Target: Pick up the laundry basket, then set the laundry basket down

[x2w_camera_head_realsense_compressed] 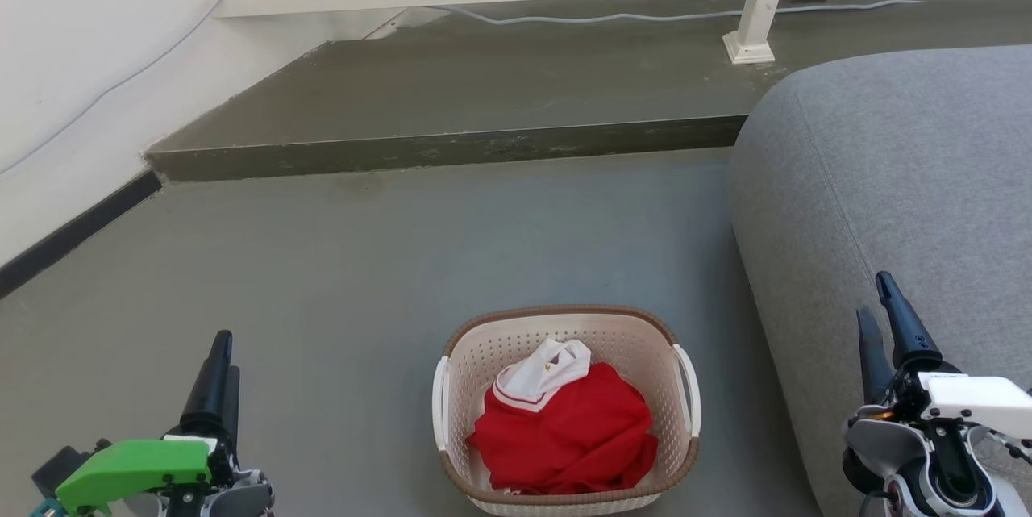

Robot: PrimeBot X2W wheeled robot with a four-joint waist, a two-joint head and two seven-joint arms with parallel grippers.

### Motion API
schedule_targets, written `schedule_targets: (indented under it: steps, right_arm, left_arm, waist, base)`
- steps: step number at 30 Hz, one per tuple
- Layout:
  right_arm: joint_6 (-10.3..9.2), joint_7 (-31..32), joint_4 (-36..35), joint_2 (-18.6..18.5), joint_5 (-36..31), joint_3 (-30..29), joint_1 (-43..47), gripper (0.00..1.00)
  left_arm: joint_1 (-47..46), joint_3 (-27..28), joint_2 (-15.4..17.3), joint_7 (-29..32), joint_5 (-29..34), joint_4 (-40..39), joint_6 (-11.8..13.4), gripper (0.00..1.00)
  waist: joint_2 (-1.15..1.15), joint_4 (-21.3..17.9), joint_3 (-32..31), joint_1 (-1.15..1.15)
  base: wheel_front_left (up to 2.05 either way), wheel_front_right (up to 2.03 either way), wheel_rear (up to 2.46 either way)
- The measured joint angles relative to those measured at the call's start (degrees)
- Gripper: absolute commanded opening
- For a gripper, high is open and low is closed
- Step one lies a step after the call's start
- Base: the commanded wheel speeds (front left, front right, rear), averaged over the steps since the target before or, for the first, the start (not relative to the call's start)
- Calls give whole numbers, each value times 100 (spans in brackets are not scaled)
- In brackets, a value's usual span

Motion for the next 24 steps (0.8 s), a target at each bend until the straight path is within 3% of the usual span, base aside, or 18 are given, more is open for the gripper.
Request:
schedule_targets:
  steps: [12,24]
  right_arm:
    - [0,-269,-241,-151,-480,242,-29,100]
    - [0,-543,-354,-459,-1461,701,-129,100]
  left_arm:
    - [-15,-288,80,-224,557,-141,0,100]
    - [-107,-441,223,-461,1702,-246,-1,100]
  waist:
    - [0,2,32,0]
    - [0,5,58,0]
  base:
    - [0,0,0]
    - [0,0,0]
